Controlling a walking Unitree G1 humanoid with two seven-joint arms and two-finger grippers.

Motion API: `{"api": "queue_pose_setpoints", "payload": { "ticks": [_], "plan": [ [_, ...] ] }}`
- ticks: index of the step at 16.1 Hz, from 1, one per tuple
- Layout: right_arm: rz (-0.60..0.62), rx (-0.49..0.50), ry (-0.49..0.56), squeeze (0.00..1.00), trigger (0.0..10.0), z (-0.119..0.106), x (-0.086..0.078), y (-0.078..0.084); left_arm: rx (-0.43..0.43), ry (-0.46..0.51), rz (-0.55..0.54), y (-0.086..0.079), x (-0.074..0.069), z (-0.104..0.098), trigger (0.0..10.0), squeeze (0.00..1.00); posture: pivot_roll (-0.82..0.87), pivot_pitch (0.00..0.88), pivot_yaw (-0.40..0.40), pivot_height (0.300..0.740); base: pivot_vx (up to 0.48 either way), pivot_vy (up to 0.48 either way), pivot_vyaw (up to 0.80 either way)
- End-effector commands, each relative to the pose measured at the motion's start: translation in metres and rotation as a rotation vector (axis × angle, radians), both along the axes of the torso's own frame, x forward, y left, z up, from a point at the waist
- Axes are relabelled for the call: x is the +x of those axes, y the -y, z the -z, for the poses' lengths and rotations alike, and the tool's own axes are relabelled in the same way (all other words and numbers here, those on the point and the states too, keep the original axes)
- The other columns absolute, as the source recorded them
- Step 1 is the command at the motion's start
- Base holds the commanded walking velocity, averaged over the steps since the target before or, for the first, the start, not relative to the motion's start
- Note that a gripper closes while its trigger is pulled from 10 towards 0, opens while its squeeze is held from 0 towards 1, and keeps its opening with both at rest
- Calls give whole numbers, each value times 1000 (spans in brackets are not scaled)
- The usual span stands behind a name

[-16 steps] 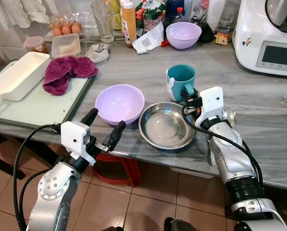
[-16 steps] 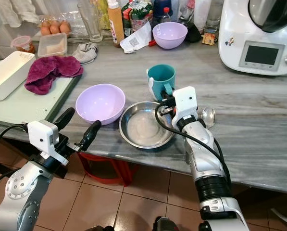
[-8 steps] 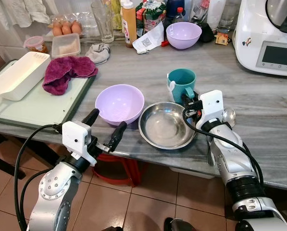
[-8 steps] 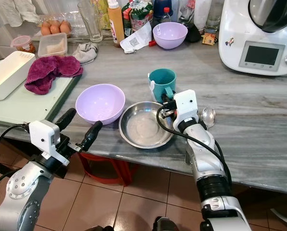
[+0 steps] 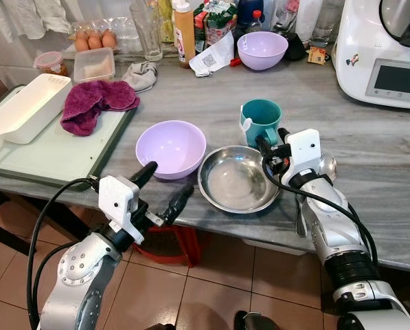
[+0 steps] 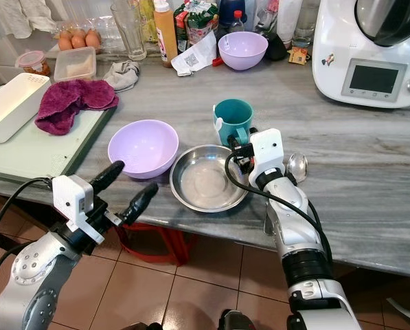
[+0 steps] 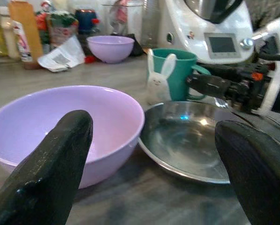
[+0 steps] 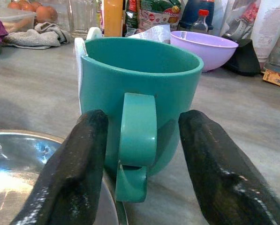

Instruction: Setting the table

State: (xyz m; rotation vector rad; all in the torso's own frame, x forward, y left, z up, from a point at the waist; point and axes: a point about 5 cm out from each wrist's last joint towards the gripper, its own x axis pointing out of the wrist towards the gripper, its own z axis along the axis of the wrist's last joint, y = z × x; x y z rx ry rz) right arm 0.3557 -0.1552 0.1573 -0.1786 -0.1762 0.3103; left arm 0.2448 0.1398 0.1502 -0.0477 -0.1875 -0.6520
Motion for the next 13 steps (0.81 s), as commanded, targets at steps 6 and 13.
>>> {"api": "queue_pose_setpoints", "payload": {
  "ticks": [6,13],
  "plan": [
    [20,10,55,1000,10000,-14,4,3,27,-23,27,-2,-4,6,10000,0,-122,179,52,740,0,0,0],
    [25,73,188,1000,10000,-55,-1,1,19,31,-49,-6,2,-4,10000,0,-128,176,51,740,0,0,0]
  ]
}}
